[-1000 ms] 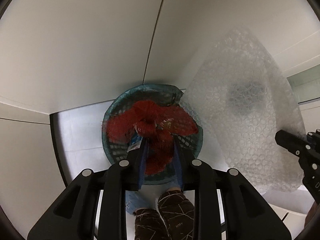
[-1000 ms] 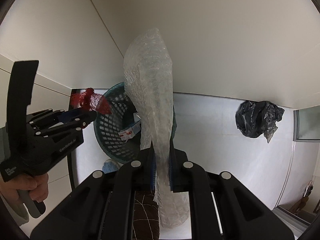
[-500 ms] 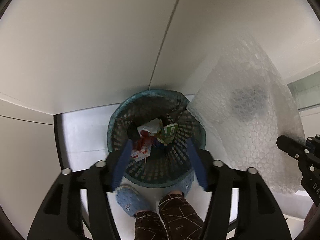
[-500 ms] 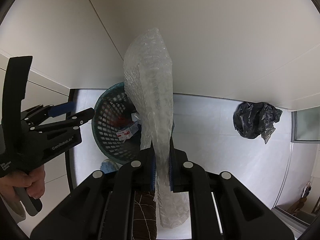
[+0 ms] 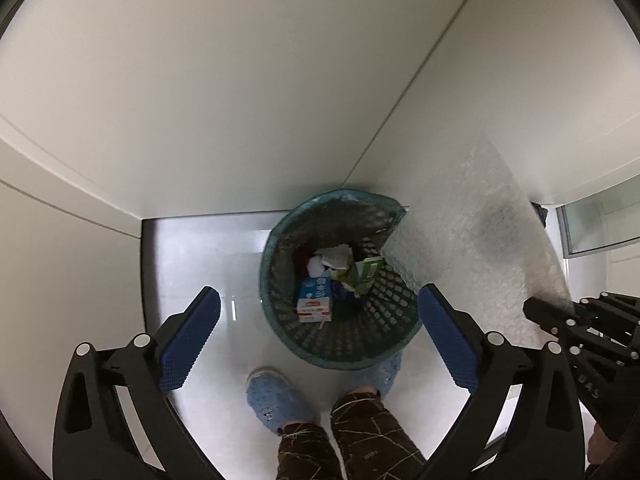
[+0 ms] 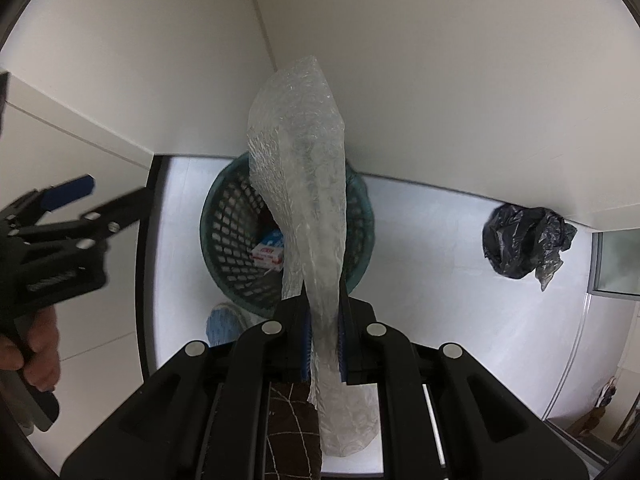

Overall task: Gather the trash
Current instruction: 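Open the right tool to drop the bubble wrap into the wastebasket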

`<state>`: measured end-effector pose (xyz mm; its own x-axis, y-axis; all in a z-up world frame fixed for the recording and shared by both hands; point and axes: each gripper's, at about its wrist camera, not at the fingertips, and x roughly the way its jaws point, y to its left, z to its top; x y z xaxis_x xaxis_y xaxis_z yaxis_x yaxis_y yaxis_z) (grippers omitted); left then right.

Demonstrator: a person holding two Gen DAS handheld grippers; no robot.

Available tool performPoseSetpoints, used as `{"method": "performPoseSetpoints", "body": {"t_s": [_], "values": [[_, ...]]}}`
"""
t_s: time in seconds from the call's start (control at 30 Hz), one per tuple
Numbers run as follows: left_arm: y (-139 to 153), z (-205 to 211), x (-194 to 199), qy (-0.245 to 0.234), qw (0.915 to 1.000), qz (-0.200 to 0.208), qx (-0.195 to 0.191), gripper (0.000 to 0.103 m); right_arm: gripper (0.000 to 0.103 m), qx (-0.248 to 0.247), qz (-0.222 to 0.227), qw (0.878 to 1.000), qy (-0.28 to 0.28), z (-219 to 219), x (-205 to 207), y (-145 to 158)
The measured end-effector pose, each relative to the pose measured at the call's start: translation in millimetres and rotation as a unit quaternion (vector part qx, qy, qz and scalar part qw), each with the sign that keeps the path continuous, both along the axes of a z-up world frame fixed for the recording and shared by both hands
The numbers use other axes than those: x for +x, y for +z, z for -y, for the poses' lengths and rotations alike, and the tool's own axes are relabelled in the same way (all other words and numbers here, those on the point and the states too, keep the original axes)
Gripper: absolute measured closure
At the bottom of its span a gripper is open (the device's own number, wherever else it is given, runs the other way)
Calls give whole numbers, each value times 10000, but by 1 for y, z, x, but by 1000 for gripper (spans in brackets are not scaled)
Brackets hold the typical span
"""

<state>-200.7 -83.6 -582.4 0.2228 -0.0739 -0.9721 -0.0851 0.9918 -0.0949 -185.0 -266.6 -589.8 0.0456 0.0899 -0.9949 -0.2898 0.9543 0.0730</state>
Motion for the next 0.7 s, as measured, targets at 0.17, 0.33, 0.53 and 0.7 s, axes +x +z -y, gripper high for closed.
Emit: {"method": "performPoseSetpoints", "body": {"t_s": [0.17, 0.33, 0.53, 0.7], "values": [[-1, -15, -8, 122, 9999, -61, 89, 6, 92, -119, -250, 9996, 90, -15, 0, -23], [-3, -27, -14, 229, 9996, -107, 126, 6, 91, -191, -339, 9990, 207, -26, 2, -42], [-7, -36, -18, 314, 9993, -167, 141, 6, 83, -164, -323, 9991, 233, -32, 3, -44], [-6, -37, -16, 334, 9992, -153, 129, 6, 74, -146, -294, 9992, 248, -36, 2, -43]]}}
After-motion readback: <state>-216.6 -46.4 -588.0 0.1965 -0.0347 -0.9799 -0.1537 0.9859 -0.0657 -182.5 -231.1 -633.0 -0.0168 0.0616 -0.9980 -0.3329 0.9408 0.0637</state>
